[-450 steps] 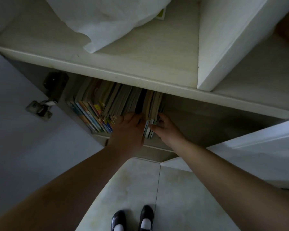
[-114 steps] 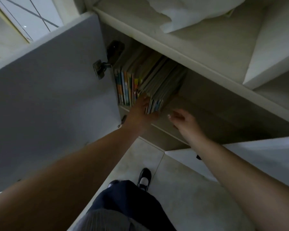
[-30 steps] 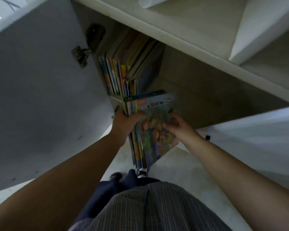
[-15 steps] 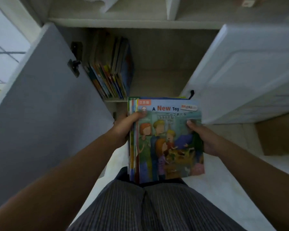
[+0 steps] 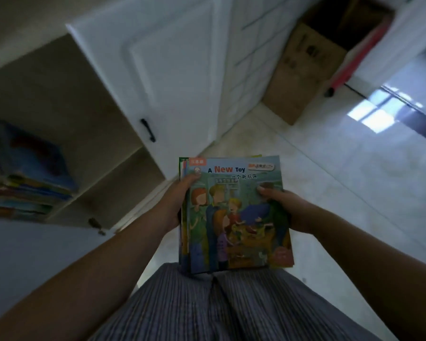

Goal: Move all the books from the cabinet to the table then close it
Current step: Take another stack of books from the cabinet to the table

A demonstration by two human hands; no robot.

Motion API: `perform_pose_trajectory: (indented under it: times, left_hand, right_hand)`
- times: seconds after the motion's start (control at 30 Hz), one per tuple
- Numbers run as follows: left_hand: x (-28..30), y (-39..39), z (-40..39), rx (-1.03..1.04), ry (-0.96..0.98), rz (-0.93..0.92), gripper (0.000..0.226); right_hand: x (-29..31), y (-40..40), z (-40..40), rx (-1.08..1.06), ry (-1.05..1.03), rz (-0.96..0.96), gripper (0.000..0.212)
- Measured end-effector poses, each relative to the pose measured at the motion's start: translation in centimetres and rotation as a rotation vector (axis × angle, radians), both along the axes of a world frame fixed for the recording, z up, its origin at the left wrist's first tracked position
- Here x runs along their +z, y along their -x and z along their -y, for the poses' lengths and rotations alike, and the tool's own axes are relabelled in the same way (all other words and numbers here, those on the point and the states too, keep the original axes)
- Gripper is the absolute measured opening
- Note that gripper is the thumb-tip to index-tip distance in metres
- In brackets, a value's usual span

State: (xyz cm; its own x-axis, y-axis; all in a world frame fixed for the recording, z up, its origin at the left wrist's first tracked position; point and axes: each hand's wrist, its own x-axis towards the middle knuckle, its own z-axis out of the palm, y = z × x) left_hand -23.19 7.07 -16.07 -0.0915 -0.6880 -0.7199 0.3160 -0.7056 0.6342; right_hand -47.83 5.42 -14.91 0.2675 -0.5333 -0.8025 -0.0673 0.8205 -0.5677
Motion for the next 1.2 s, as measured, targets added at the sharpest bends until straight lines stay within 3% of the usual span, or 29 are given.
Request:
perform_pose_trajectory:
  times: [0.3, 0.53, 0.77, 0.93, 1.2]
  left_hand:
    - [-2.8, 15.5, -1.1, -0.288, 0.065, 0.104, 0.051]
    - [-3.4, 29.6, -4.8, -0.584, 0.075, 0.100, 0.073]
    - [-2.8, 42.2, -7.7, -0.830, 0.089, 0.067, 0.070]
    - [-2.4, 49.1, -9.3, -1.016, 0.062, 0.085, 0.057]
    - [-2.3, 59.1, -10.5, -1.285, -0.007, 0.094, 0.064]
  right_hand:
    - [0.0, 15.0, -10.3, -0.267, 0.038, -0.080, 0.061]
    - [-0.5, 26.8, -19.2, -0.438, 0.055, -0.135, 0.038]
    - [0.2, 34.6, -26.3, -0.719, 0.092, -0.219, 0.013]
    - [-0.3, 37.2, -30.8, -0.973, 0.065, -0.252, 0.022]
    - [-1.0, 41.7, -34.6, -1.260, 0.056, -0.249, 0.016]
